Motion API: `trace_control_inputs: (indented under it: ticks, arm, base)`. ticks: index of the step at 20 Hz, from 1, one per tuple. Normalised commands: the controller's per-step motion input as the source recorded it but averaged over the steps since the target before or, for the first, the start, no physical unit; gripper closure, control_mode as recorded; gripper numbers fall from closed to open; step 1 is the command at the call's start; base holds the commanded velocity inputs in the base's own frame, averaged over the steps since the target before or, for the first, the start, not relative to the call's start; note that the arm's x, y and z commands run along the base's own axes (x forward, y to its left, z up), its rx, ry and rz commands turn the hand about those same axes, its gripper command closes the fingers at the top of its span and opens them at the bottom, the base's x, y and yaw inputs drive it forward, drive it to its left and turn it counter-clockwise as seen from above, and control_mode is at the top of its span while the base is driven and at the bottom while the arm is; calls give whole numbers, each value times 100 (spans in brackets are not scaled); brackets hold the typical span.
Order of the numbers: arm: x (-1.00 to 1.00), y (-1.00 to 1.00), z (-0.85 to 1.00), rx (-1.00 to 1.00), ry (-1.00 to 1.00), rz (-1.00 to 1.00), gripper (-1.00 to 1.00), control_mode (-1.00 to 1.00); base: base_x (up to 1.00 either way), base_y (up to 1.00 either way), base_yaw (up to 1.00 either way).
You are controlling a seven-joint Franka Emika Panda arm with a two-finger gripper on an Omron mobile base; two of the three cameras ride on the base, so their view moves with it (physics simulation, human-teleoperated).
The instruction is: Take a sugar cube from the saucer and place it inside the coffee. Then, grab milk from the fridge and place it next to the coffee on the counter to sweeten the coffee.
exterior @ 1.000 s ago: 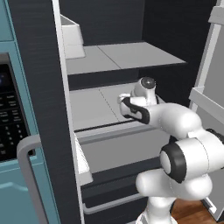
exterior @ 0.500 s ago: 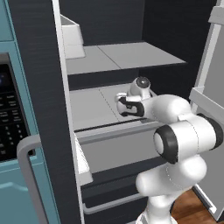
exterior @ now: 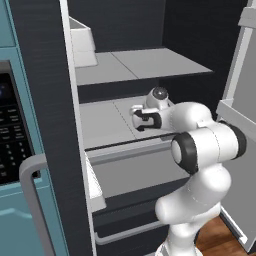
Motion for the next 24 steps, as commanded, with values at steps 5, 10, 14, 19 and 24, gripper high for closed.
trace_control_inputs:
  ticks: [5,10,14,19,24]
  arm:
    - [22,1,-13,-4,-1,0,100,-100]
    - [-3,0,0,0,0,0,100,-100]
    - [-59,0,1,0,-4,0,100,-100]
    - [-100,0,54,3,-11,-1,100,-100]
    - [-100,-1,89,5,-7,0,100,-100]
  base:
    - [0,0,0]
    - [0,0,0]
    - [0,0,0]
    - [0,0,0]
    - [0,0,0]
